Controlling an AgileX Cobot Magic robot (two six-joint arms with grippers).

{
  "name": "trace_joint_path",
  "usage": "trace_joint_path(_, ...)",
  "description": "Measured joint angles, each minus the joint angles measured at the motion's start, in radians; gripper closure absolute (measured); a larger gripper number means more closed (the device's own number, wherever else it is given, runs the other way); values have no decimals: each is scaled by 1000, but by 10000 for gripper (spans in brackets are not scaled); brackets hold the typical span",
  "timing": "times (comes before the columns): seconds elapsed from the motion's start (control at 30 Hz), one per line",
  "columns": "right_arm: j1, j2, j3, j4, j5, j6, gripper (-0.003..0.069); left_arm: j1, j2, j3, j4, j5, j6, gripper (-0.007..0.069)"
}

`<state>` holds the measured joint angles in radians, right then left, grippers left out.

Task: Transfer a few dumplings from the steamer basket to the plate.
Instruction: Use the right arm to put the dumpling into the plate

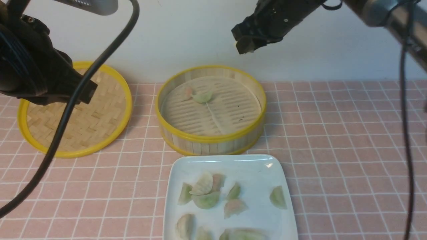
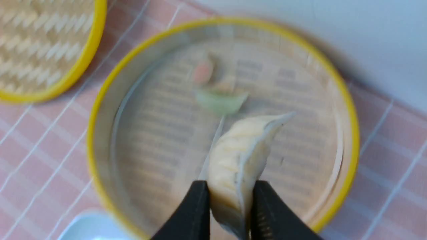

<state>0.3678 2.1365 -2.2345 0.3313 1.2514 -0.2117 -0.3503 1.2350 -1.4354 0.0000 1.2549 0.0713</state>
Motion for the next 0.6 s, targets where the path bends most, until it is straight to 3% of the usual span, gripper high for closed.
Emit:
trace_joint_path(0.2,7,-261,510,39,-7,-38,523,0,0,0,0,0,0,631)
trace_joint_path(0.33,61,-309,852,71,-174,-78,523,0,0,0,0,0,0,631)
trace_joint_path(0.5,132,-286,978,98,-296,-90,516,0,0,0,0,0,0,631)
trace_joint_path(0.6,161,-269,984,105,-333,-110,454,0,0,0,0,0,0,631)
